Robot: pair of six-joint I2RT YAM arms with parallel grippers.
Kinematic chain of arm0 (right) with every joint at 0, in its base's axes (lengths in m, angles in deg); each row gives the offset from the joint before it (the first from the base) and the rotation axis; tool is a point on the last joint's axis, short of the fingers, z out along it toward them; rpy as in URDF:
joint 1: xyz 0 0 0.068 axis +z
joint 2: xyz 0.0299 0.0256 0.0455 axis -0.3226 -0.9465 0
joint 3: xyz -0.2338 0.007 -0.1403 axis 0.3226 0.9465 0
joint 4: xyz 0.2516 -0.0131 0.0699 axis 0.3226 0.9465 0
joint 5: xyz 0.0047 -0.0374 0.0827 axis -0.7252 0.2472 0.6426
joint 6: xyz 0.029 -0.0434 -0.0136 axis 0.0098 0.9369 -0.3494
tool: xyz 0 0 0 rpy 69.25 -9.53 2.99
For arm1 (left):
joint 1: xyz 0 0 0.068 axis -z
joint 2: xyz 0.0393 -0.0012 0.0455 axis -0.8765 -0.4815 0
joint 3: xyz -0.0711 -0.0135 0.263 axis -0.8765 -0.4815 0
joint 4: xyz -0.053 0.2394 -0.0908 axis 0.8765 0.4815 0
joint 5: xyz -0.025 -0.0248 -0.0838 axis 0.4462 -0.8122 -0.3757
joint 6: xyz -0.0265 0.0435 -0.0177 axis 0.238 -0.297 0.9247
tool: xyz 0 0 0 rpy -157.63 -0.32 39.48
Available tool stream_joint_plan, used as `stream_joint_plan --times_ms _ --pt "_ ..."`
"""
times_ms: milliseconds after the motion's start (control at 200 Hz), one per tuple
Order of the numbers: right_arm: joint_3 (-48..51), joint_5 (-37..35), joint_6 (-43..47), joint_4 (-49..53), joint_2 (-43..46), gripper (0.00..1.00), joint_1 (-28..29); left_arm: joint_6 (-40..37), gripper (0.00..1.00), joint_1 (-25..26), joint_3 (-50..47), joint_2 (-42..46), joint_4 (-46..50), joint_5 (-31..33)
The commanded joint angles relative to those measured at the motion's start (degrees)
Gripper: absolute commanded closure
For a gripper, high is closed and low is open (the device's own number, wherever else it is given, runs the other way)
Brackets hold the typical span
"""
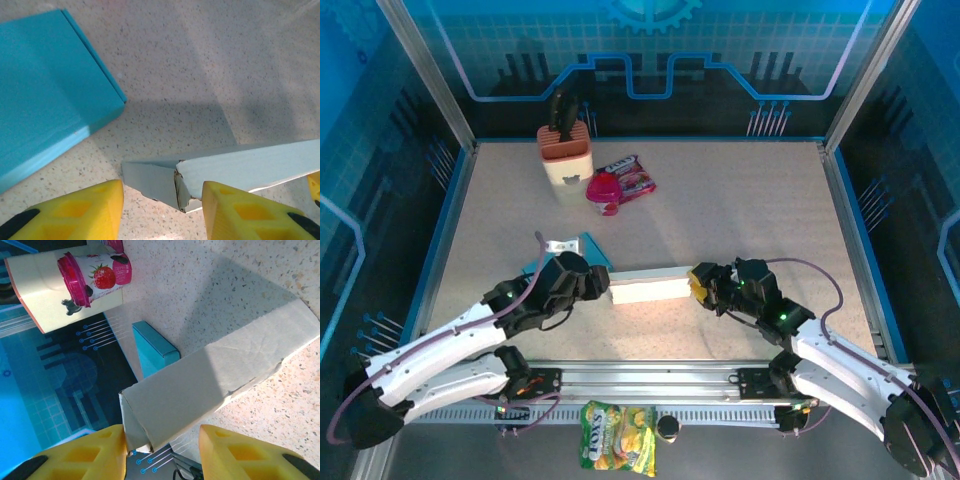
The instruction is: Fold the paper box
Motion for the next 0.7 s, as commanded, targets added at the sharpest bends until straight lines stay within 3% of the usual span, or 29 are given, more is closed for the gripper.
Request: stream_joint_plan --times_ms 0,695 --pt "1.21 -0.08 0.89 3.29 -0.96 0.58 -0.53 0.8 0.55 -1.52 -1.14 -1.1 -4.79 -6.93" --pt "1.06 0.18 1.16 3.13 -1.42 0.58 -0.51 1.03 0.7 -3.87 -5.71 -1.51 -6.38 -8.7"
